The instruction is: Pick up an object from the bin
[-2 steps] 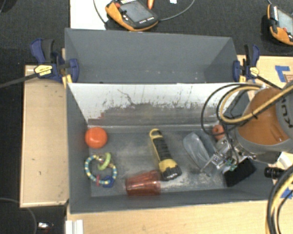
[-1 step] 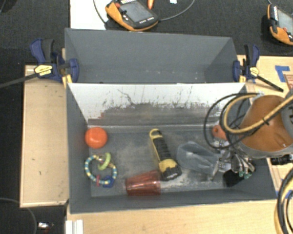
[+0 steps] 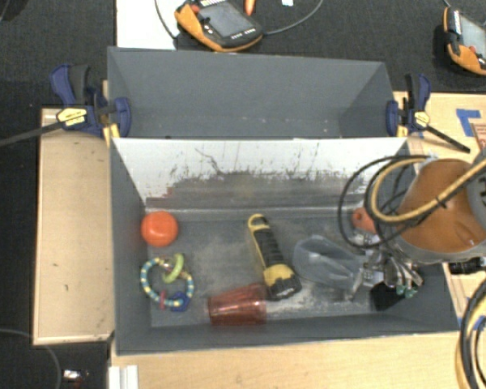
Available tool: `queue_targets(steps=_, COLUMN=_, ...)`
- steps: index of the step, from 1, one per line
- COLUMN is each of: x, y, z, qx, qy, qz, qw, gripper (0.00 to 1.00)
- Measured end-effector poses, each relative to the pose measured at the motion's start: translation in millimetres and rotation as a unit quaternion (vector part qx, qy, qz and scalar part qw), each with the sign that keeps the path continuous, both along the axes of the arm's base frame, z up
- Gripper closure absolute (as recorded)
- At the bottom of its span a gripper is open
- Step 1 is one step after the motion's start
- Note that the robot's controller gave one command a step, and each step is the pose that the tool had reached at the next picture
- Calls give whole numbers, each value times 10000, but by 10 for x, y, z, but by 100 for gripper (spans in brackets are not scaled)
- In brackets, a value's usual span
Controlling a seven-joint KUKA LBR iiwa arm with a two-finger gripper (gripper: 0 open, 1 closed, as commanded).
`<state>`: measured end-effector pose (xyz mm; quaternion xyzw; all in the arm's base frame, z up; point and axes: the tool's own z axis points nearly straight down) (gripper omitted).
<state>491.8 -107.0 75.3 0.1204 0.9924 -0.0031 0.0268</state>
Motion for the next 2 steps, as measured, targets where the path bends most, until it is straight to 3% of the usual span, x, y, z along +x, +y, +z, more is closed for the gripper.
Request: queue_targets(steps=2, x=-32, y=7, z=366, qx=8, qy=48, qz=17, qw=10000, gripper=100)
